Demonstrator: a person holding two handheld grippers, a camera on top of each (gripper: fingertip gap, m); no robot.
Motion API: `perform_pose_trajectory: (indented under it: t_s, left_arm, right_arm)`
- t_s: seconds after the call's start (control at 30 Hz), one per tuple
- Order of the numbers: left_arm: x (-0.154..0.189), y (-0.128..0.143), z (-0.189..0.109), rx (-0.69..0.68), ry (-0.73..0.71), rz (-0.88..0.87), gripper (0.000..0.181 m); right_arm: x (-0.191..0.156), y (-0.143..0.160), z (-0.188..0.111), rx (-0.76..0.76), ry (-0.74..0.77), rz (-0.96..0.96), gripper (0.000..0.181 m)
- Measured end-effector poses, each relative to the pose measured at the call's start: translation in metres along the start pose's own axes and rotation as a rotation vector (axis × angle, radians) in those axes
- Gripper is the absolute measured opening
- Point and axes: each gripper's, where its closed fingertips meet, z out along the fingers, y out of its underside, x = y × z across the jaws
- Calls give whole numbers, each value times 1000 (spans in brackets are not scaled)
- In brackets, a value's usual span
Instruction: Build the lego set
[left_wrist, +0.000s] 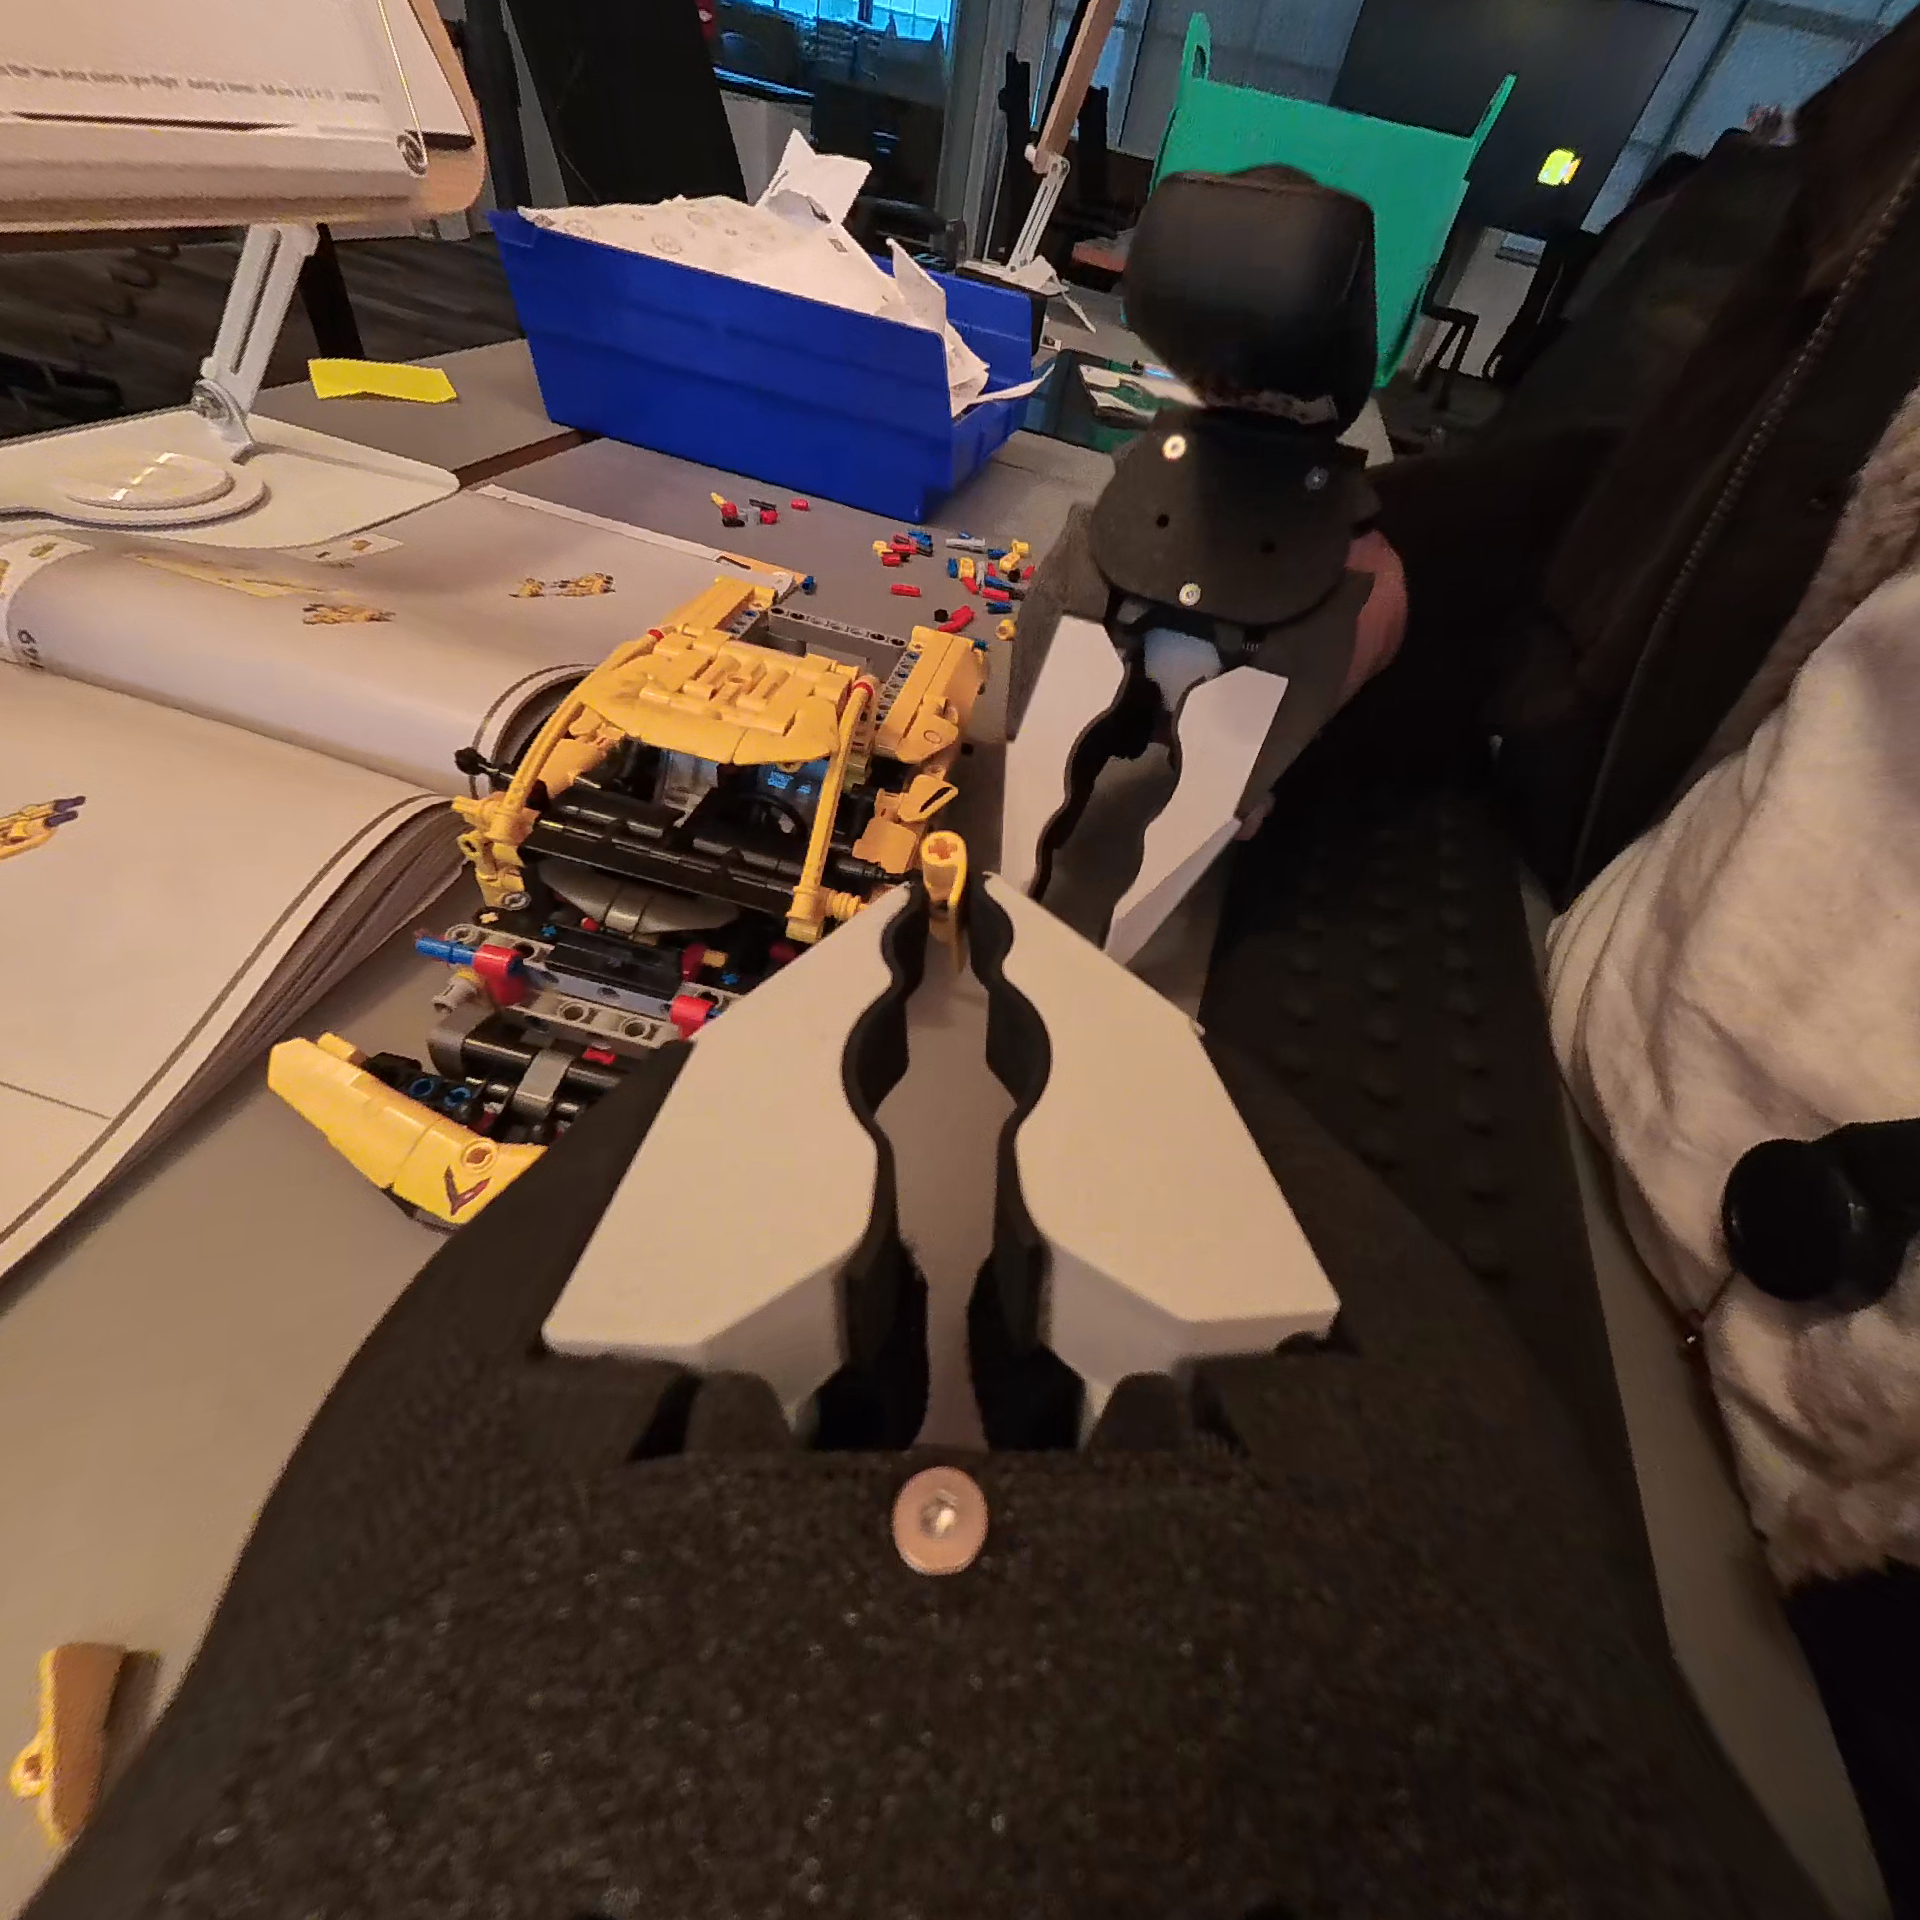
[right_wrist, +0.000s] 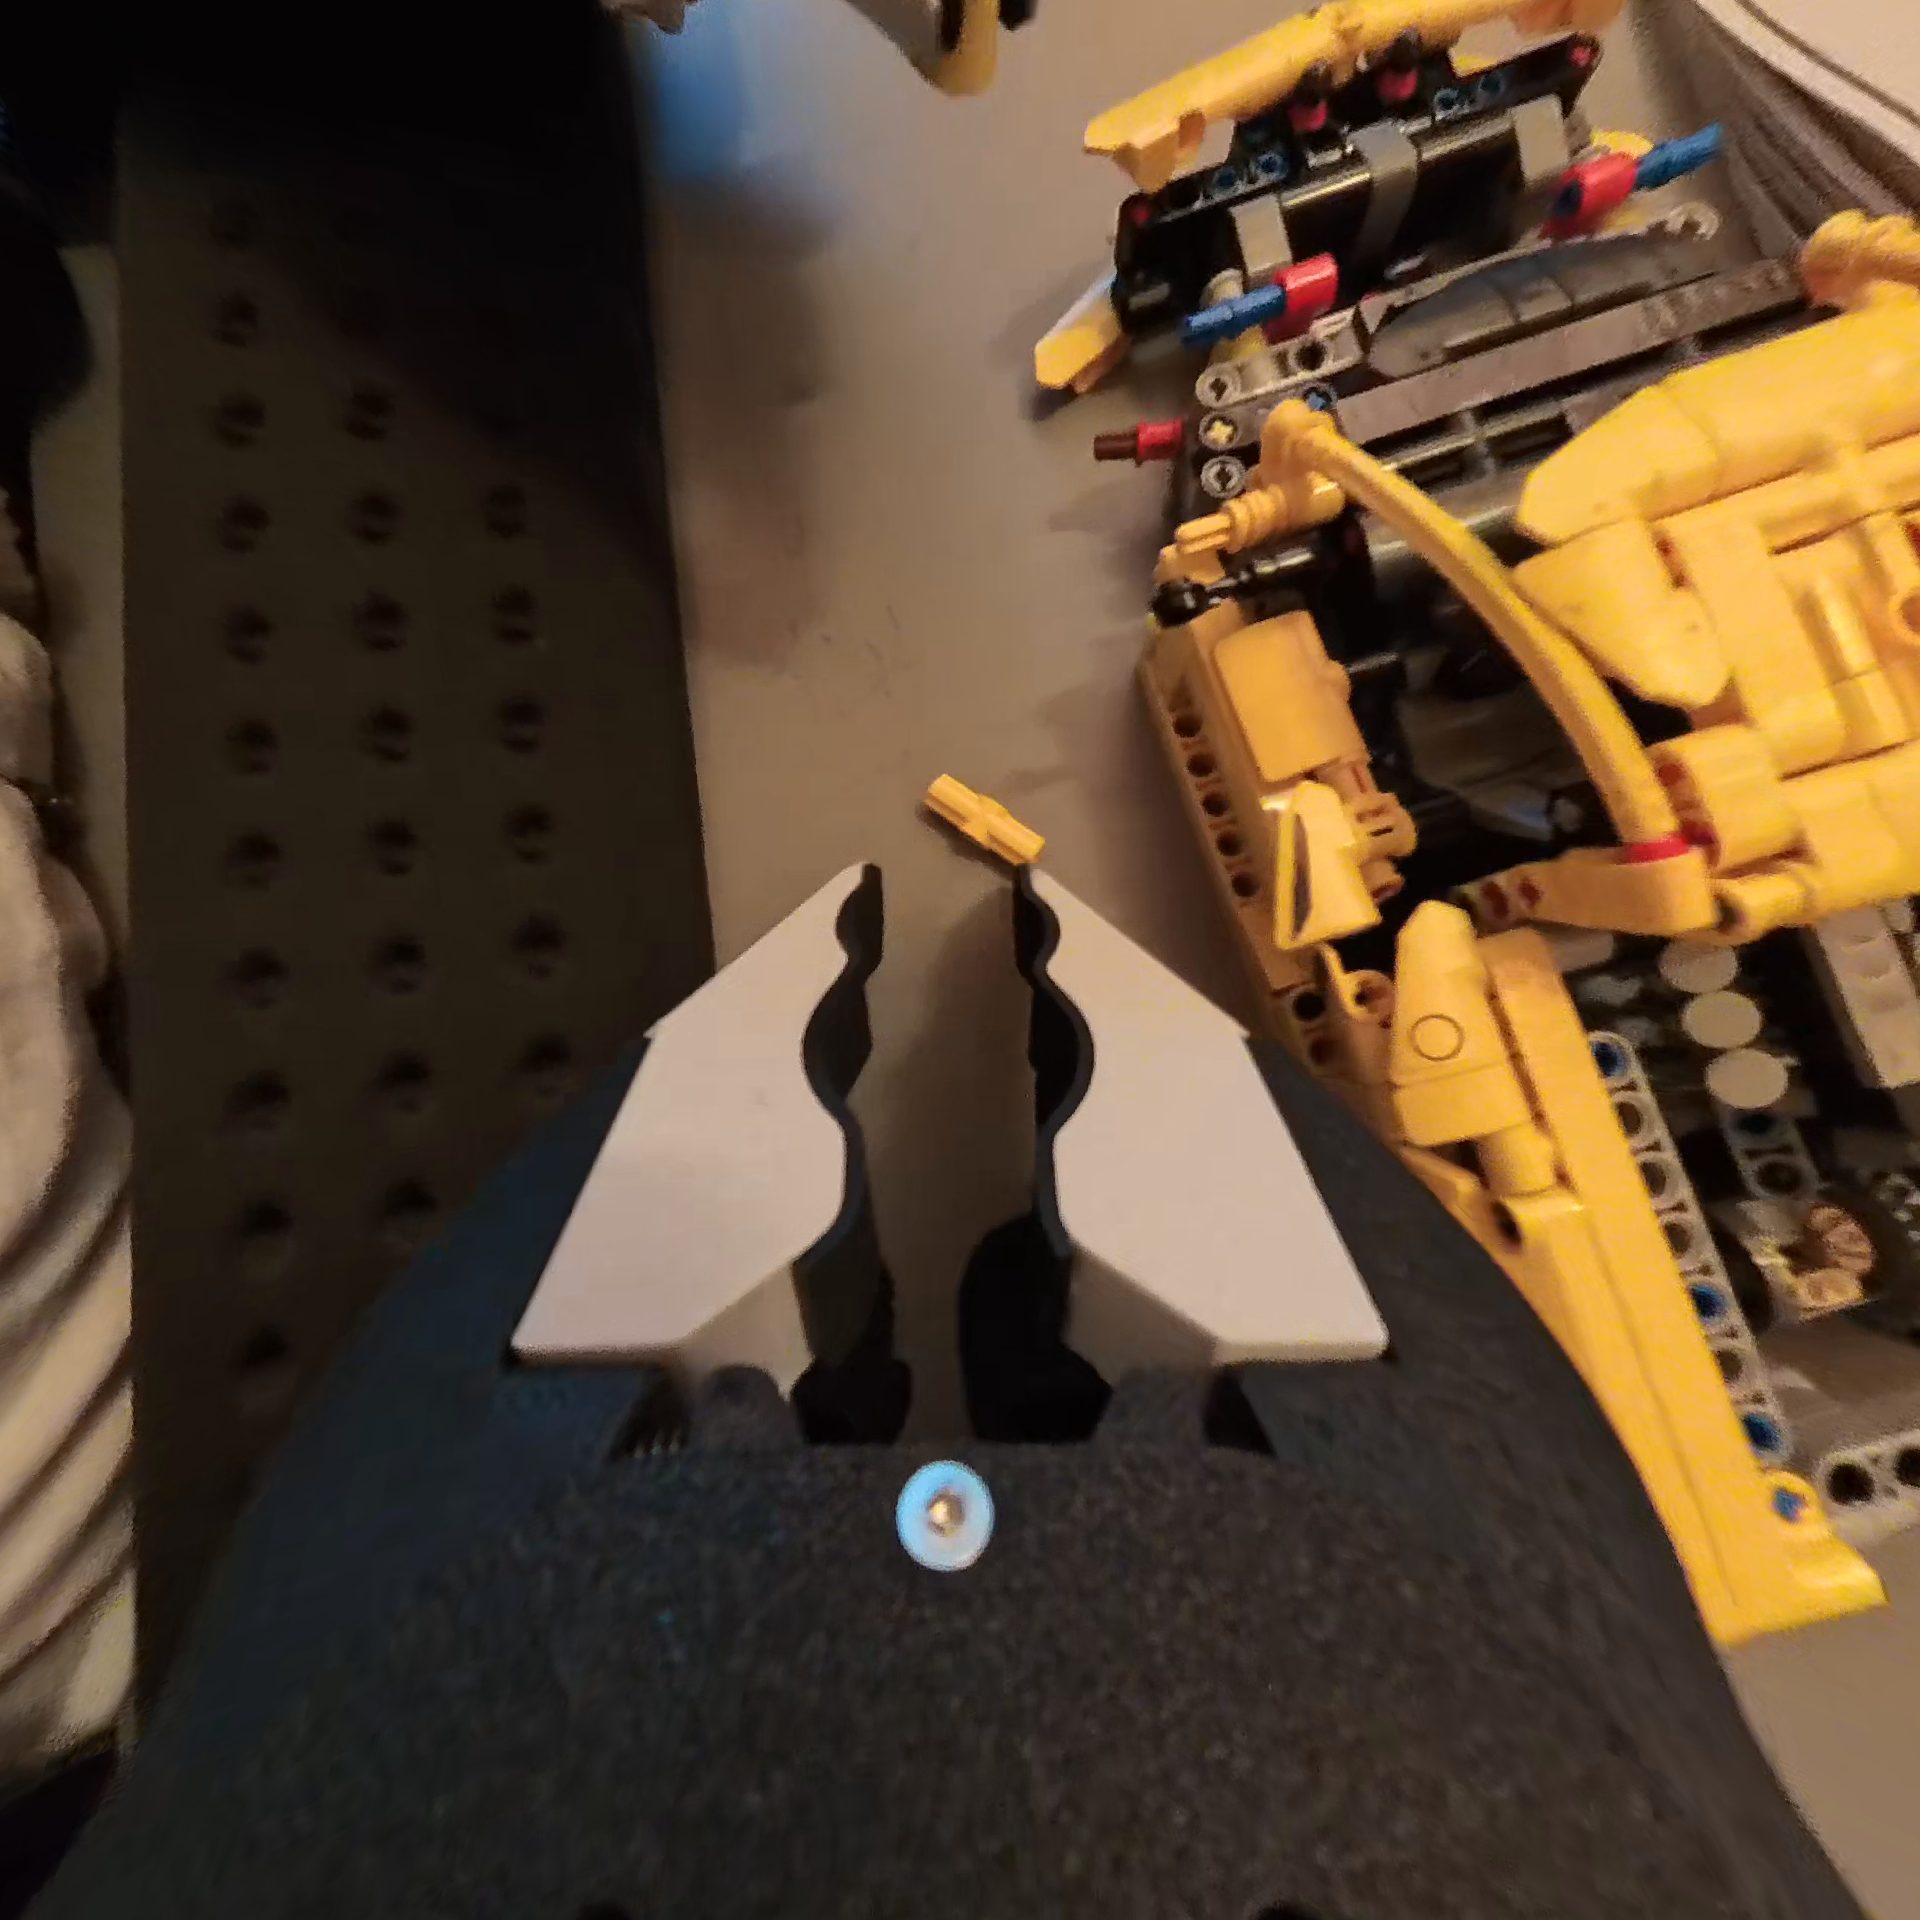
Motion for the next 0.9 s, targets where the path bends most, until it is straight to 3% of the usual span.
perform_pose_trajectory:
  t_s: [0.2,0.67,0.83,0.9]
  left_arm:
    - [4,2,1,-9,10,17,7]
    - [2,4,2,-21,0,11,7]
    - [1,6,2,-28,-2,10,7]
    - [1,6,3,-30,-2,12,7]
  right_arm:
    - [-3,-15,16,83,-5,8,32]
    - [-2,-9,12,74,27,-119,23]
    - [-10,-1,6,29,-55,-77,13]
    - [-24,-4,6,53,-144,-53,19]
